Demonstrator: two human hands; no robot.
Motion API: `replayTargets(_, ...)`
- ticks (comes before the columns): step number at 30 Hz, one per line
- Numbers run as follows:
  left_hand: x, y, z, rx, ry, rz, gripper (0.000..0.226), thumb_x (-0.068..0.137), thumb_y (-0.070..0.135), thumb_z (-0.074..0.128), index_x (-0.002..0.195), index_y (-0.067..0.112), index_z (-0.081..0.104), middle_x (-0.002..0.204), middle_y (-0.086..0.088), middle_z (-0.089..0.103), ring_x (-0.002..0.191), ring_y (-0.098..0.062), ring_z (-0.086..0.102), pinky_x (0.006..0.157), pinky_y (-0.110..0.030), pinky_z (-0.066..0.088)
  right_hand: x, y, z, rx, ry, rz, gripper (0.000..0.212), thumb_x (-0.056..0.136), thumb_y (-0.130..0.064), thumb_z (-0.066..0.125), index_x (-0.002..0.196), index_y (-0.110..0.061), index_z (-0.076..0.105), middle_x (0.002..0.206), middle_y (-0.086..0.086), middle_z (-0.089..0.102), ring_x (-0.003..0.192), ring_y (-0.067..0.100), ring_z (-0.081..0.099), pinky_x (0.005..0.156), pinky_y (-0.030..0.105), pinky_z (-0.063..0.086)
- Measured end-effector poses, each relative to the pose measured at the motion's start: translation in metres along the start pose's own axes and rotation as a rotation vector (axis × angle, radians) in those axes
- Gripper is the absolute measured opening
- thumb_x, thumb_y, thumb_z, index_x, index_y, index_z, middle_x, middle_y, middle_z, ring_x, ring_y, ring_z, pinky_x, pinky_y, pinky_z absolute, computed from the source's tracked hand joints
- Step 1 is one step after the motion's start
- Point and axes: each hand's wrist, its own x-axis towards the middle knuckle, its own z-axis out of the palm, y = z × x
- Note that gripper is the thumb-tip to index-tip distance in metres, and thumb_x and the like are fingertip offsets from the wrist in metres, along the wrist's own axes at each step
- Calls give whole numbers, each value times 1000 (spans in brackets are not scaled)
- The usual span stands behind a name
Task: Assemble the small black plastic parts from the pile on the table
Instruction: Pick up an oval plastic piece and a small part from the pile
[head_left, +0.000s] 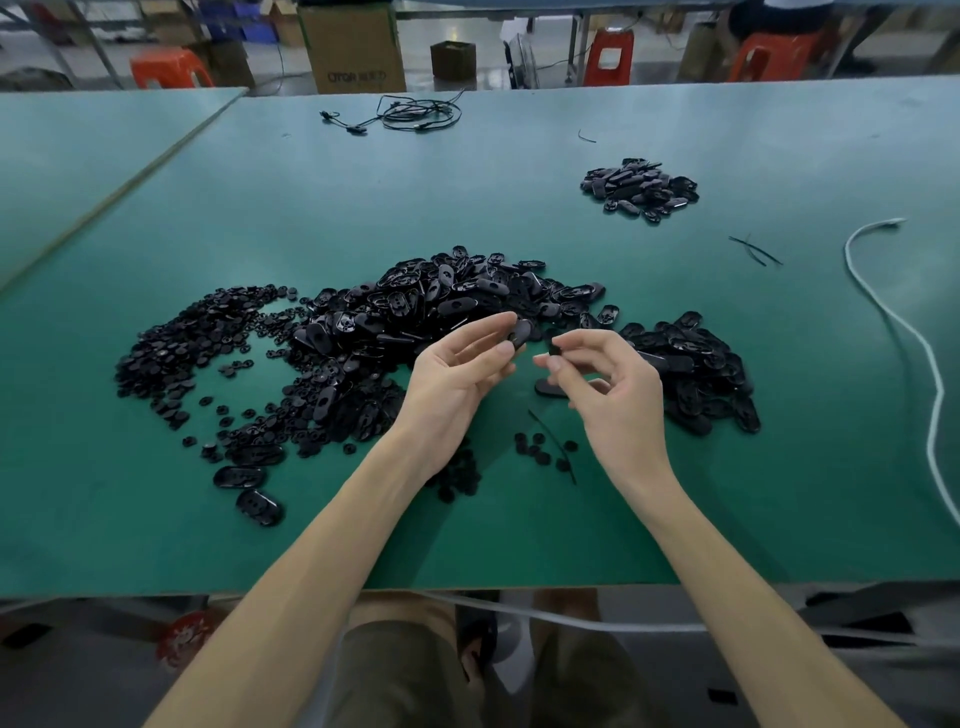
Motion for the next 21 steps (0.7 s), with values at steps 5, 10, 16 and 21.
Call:
replayTargets(5, -3, 0, 1, 29, -3, 1, 41, 84, 10, 77, 125, 8, 73, 126, -13, 73, 115, -19, 70, 91, -25, 56, 0, 0, 1, 58, -16, 21, 12, 96, -19, 75, 105, -25, 69, 94, -9, 80, 81, 16, 78, 71, 21, 54)
replayTargets(10, -3, 2, 1, 30, -10, 2, 37, 85, 8, 77, 122, 11, 76, 124, -18, 71, 113, -23, 69, 92, -26, 57, 2, 3, 1, 49, -1, 8, 15, 92, -17, 79, 101, -27, 73, 95, -8, 77, 87, 12, 74, 72, 23, 53)
replayTargets(16, -2, 0, -1, 59, 10, 10, 31, 89, 0, 75, 119, 11, 77, 120, -14, 73, 110, -27, 70, 102, -35, 56, 2, 3, 1, 48, 21, 5, 15, 92, -19, 79, 92, -28, 67, 91, -12, 72, 82, 4, 70, 69, 18, 52)
replayTargets(21, -3, -1, 0, 94, 2, 24, 29, 90, -3, 74, 115, 11, 78, 116, -13, 77, 110, -25, 74, 94, -32, 59, 3, 4, 1, 70, 13, 21, 11, 92, -20, 79, 94, -26, 70, 94, -11, 72, 83, 3, 68, 68, 17, 51)
